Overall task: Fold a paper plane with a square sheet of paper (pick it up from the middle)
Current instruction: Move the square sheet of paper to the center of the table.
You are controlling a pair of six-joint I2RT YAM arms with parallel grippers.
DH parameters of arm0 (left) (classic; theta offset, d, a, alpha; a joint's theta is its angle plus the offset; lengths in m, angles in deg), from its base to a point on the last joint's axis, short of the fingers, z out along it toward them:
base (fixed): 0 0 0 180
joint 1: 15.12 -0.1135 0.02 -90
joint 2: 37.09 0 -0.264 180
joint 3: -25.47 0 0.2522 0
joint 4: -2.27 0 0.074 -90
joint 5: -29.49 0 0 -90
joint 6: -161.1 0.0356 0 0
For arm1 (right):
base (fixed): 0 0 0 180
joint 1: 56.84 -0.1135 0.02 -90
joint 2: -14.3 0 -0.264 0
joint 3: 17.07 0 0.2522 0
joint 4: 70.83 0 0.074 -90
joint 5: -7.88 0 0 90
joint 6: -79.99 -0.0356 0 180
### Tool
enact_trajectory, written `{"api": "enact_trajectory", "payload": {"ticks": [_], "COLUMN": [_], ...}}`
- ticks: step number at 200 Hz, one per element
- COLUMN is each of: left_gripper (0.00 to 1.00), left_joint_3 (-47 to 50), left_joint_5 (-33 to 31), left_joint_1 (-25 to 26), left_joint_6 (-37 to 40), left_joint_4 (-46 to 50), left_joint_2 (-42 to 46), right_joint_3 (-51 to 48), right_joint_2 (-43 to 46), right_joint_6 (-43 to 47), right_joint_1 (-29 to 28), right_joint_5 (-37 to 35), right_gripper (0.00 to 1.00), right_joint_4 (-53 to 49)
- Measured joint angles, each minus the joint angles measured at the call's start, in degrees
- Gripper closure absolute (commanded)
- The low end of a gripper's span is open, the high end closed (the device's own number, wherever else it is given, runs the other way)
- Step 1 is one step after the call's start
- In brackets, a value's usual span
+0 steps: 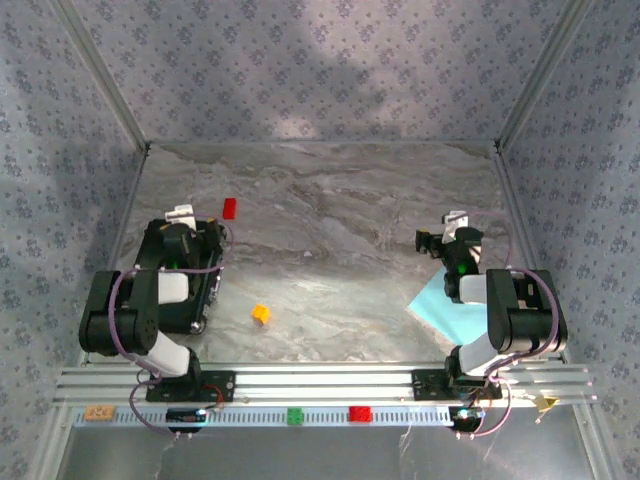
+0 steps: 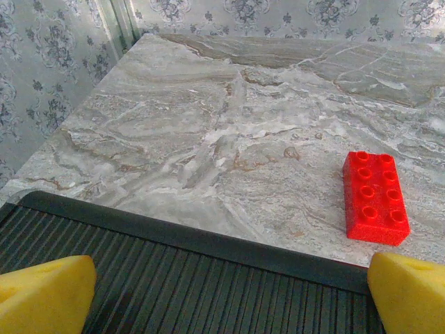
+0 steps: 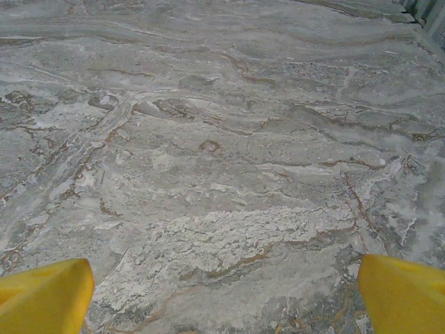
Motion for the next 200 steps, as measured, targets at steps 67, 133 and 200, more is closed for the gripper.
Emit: {"api": "enact_trajectory", "payload": {"ticks": [67,133,200], "left_gripper": [0.00,0.00,0.00], "left_joint_3": [0.00,0.00,0.76], "left_joint_5": [0.00,0.00,1.09], "left_joint_1": [0.00,0.00,0.00], "left_joint_6": [0.00,0.00,0.07], "left_joint_4": [-0.02,0.00,-0.98], "left_joint_2": [0.00,0.00,0.17], "right_joint_3": [0.02,0.28,0.26], "right_joint_2": [0.00,0.00,0.00], "right_joint_6": [0.00,-0.02,0.04], "right_joint_1": [0.17,0.20,-1.03], "right_joint_5": [0.02,0.02,-1.14], "right_gripper": [0.01,0.01,0.01], "right_joint_4": [0.00,-0.17,0.24]}}
